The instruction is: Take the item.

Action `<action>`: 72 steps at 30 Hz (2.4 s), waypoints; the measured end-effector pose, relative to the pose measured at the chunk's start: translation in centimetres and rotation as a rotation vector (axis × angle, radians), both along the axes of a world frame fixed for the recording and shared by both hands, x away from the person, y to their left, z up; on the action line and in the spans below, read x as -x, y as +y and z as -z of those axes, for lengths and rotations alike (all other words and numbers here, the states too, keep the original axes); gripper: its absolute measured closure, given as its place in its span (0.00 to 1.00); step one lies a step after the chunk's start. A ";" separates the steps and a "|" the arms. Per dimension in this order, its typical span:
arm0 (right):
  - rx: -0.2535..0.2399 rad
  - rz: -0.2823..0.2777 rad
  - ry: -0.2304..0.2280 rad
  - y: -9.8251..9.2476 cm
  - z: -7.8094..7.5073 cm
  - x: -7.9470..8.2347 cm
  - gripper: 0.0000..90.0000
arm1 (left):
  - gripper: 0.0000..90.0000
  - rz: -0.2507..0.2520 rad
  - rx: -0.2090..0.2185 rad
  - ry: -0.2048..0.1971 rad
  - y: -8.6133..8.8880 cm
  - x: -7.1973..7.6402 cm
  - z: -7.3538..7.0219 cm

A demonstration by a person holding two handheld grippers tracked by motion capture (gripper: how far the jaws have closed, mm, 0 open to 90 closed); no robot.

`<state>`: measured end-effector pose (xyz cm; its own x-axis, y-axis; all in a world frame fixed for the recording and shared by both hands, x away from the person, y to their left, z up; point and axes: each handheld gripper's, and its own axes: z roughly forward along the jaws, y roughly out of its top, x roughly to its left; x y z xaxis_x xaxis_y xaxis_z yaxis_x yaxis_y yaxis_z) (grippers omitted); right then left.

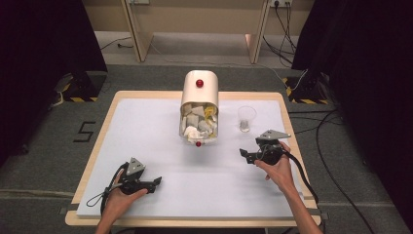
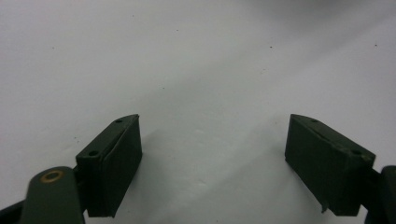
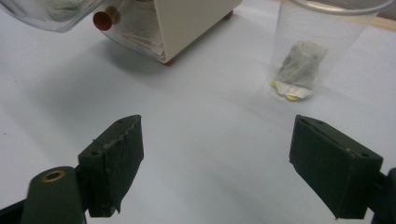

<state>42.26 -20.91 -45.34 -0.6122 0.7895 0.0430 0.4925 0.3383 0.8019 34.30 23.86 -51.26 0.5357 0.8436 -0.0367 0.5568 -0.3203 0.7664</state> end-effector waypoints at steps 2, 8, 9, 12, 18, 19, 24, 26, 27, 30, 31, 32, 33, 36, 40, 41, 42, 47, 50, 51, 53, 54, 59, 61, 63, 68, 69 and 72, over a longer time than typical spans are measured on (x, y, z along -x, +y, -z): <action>0.000 -0.004 0.005 -0.1 0.2 0.2 0.21 | 0.20 0.000 0.000 0.000 0.0 0.0 0.0; -0.004 0.002 0.028 -0.4 0.9 0.8 0.20 | 0.20 0.000 -0.001 0.000 0.0 0.0 0.0; 0.002 0.001 0.023 -0.4 1.0 0.9 0.20 | 0.20 0.000 -0.001 0.000 0.0 0.0 0.0; -0.001 -0.006 0.027 -0.3 1.0 1.3 0.20 | 0.20 0.000 -0.001 0.000 0.0 0.0 0.0; 0.014 -0.016 0.025 0.1 1.3 1.9 0.20 | 0.20 0.000 -0.001 0.000 0.0 0.0 0.0; 0.018 -0.019 0.027 0.1 1.4 2.0 0.20 | 0.20 0.000 -0.001 0.000 0.0 0.0 0.0; 0.037 -0.035 0.034 0.6 1.8 2.6 0.20 | 0.20 0.000 -0.002 0.000 0.0 0.0 0.0; 0.042 -0.042 0.039 0.7 2.0 2.8 0.20 | 0.20 -0.001 -0.001 -0.001 0.0 0.0 0.0; 0.046 -0.045 0.038 0.8 2.0 2.9 0.20 | 0.20 0.000 -0.002 -0.001 0.0 0.0 0.0; 0.057 -0.051 0.045 1.0 2.2 3.3 0.20 | 0.20 0.001 -0.002 0.000 0.0 0.0 0.0; 0.059 -0.053 0.045 1.0 2.3 3.3 0.20 | 0.20 0.000 -0.001 -0.001 0.0 0.0 0.0; 0.053 -0.055 0.048 1.0 2.4 3.4 0.20 | 0.20 0.000 -0.002 -0.001 0.0 0.0 0.0; 0.045 -0.054 0.056 1.0 2.5 3.5 0.21 | 0.20 0.000 -0.002 -0.001 0.0 0.0 0.0; 0.042 -0.049 0.066 0.8 2.9 3.7 0.21 | 0.20 0.000 -0.002 -0.001 0.0 0.0 0.0; 0.040 -0.043 0.080 0.5 3.3 4.1 0.20 | 0.20 0.000 -0.002 -0.001 0.0 0.0 0.0; 0.052 -0.046 0.076 0.5 3.3 4.1 0.20 | 0.20 0.000 -0.003 -0.001 0.0 0.0 0.0; 0.055 -0.045 0.077 0.5 3.4 4.2 0.20 | 0.20 0.000 -0.003 -0.001 0.0 0.0 0.0; 0.061 -0.054 0.086 0.6 3.5 4.7 0.20 | 0.20 0.000 -0.003 -0.001 0.0 0.0 0.0; 0.076 -0.059 0.096 0.7 3.7 5.0 0.20 | 0.20 0.000 -0.003 -0.001 0.0 0.0 0.0; 0.083 -0.062 0.094 0.8 3.8 5.0 0.20 | 0.20 0.000 -0.003 -0.001 0.0 0.0 0.0; 0.095 -0.064 0.104 0.9 3.9 5.2 0.20 | 0.20 0.000 -0.003 -0.001 0.0 0.0 0.0; 0.106 -0.071 0.107 1.0 4.0 5.3 0.20 | 0.20 0.000 -0.003 -0.001 0.0 0.0 0.0; 0.133 -0.076 0.117 1.3 4.4 5.7 0.19 | 0.20 0.000 -0.004 -0.001 0.0 0.0 0.0; 0.143 -0.077 0.109 1.3 4.4 5.9 0.18 | 0.20 0.000 -0.004 -0.001 0.0 0.0 0.0; 0.156 -0.079 0.094 1.5 4.6 6.1 0.17 | 0.20 0.000 -0.004 -0.001 0.0 0.0 0.0; 0.130 -0.082 0.067 1.2 5.0 6.3 0.16 | 0.20 0.000 -0.006 -0.001 0.0 0.0 0.0; 0.125 -0.088 0.058 1.1 5.1 6.3 0.16 | 0.20 0.000 -0.007 -0.002 0.0 0.0 0.0; 0.124 -0.088 0.058 1.1 5.1 6.4 0.16 | 0.20 0.000 -0.007 -0.002 0.0 0.0 0.0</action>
